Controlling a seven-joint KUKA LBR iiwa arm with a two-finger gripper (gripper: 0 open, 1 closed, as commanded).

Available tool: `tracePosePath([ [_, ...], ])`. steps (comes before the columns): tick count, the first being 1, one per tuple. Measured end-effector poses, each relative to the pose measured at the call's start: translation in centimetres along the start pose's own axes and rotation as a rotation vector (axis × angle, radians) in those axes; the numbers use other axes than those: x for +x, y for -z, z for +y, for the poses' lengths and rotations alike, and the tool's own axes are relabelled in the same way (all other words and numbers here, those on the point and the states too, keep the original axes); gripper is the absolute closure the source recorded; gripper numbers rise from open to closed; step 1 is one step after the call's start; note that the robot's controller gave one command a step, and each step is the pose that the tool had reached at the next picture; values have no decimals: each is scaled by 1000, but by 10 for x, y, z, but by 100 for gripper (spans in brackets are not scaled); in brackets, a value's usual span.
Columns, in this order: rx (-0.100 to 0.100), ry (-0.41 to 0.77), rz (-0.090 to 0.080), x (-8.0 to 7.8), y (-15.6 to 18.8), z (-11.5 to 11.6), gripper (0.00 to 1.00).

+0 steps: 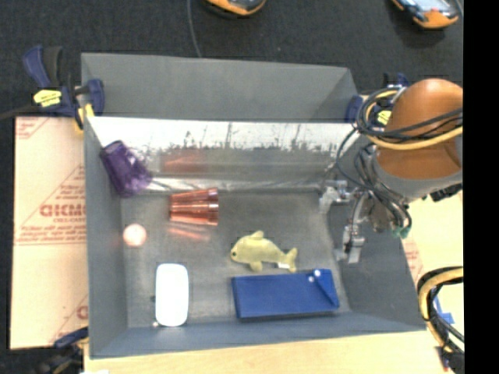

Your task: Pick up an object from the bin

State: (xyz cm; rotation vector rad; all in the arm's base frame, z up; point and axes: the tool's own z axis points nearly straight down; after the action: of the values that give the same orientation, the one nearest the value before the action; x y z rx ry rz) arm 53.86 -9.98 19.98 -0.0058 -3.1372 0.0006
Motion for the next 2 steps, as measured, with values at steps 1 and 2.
tracePosePath([
  [1, 1, 3, -8, -2, 4, 0, 0],
  [2, 2, 64, -10, 21, -32, 52, 0],
])
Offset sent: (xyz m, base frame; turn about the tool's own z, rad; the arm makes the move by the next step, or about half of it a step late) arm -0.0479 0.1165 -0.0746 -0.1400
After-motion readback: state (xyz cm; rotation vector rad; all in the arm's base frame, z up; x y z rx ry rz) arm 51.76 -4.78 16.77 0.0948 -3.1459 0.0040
